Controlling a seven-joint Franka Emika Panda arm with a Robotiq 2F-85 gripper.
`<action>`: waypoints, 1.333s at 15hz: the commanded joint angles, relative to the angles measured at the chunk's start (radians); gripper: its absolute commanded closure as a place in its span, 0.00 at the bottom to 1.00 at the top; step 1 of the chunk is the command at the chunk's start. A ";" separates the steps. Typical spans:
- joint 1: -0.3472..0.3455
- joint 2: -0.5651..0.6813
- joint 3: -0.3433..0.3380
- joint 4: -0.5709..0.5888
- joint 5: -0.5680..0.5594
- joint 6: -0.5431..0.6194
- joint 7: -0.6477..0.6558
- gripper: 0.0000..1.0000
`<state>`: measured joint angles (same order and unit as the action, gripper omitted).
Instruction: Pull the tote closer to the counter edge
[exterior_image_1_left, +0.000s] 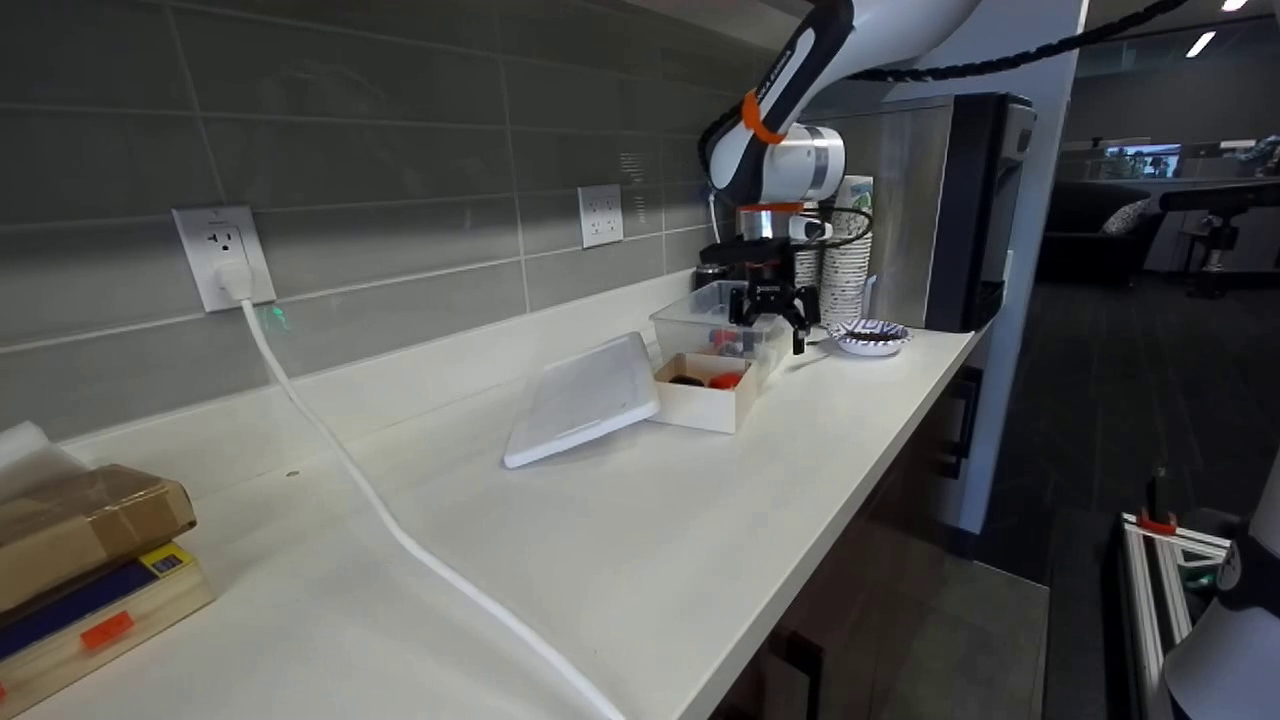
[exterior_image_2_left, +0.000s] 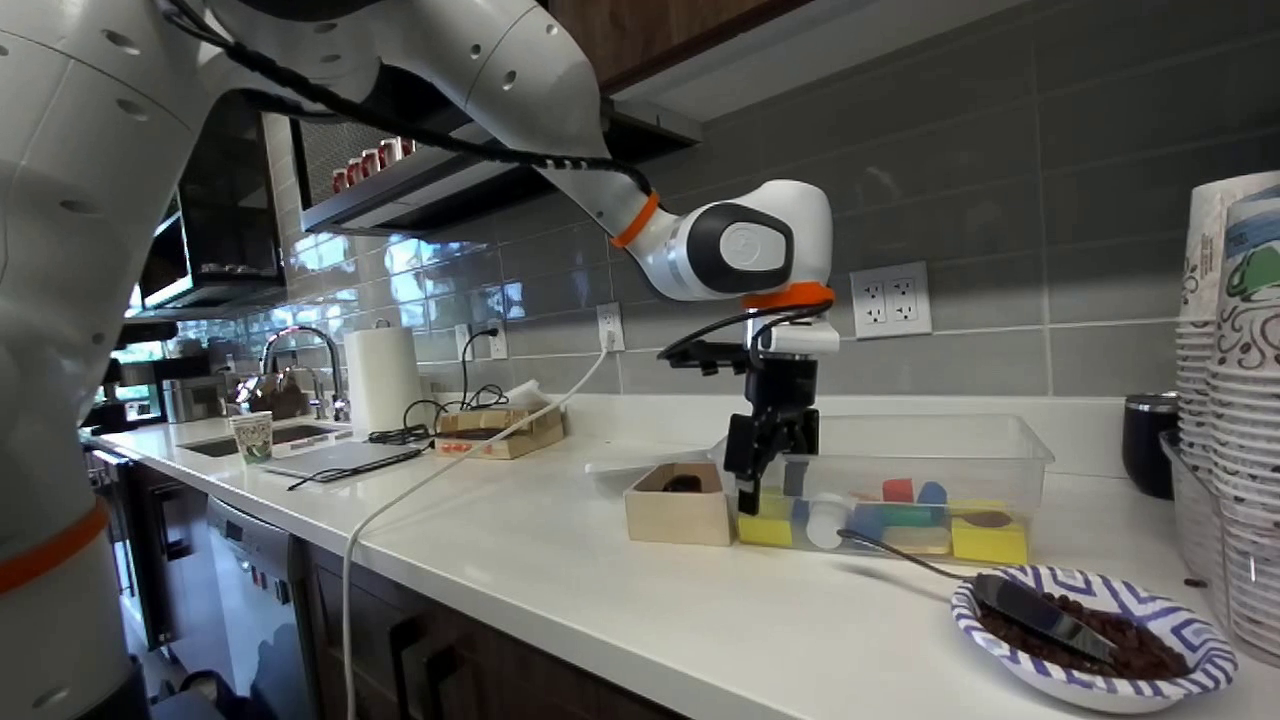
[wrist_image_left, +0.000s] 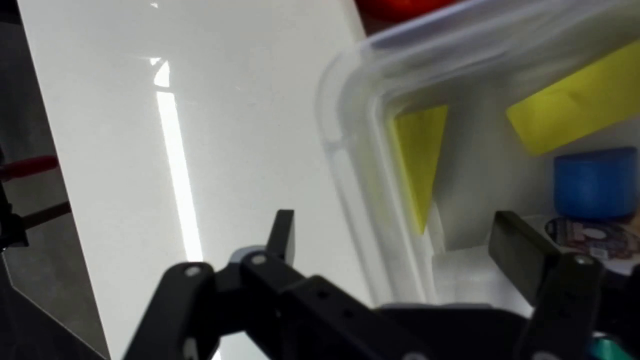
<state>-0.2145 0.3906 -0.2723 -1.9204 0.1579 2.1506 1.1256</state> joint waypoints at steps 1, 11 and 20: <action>0.035 -0.100 -0.016 -0.106 -0.040 0.036 0.049 0.00; 0.061 -0.205 -0.007 -0.228 -0.153 -0.044 0.143 0.00; 0.058 -0.297 0.008 -0.326 -0.180 -0.079 0.208 0.00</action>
<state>-0.1644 0.1657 -0.2708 -2.1802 0.0108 2.0953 1.2836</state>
